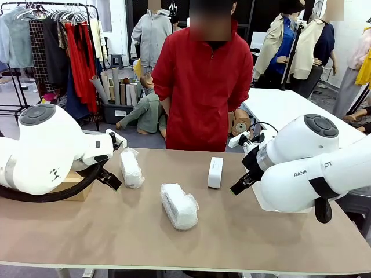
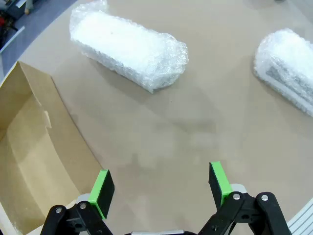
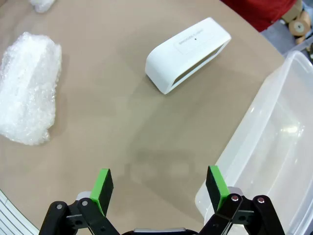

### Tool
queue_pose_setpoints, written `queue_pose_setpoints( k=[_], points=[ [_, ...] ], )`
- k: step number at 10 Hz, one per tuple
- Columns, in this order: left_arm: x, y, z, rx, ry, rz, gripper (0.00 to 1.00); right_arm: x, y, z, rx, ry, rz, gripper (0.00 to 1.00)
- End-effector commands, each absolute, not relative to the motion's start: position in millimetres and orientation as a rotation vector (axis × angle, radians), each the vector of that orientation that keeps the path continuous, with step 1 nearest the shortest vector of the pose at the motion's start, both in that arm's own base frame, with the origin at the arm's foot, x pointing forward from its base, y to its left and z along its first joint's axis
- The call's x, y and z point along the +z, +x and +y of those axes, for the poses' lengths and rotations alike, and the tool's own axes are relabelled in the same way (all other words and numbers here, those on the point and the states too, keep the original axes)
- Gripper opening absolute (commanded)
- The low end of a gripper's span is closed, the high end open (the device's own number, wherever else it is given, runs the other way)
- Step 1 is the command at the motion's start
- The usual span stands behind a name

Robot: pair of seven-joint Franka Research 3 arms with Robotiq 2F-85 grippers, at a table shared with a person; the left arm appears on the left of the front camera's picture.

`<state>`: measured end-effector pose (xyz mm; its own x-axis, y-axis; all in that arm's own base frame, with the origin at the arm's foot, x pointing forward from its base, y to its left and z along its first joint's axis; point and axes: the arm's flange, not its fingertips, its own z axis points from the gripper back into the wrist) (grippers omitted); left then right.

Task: Separate and place wrapped and unwrapped clocks.
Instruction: Pick up the Digital clock indicated by the person.

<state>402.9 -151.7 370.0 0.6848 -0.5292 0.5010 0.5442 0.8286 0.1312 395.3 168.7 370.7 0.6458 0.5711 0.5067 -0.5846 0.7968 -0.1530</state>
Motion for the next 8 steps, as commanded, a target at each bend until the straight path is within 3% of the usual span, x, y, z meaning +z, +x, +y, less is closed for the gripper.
queue_pose_setpoints(
  k=[1, 8],
  points=[
    [370.2, 402.9, -151.6, -0.601, -0.029, -0.553, 1.0, 370.8, 395.3, 168.7, 0.657, 0.026, -0.568, 1.0],
    [372.6, 401.3, -153.1, -0.611, -0.032, -0.539, 1.0, 372.7, 393.2, 171.6, 0.668, 0.051, -0.552, 1.0]
  ],
)
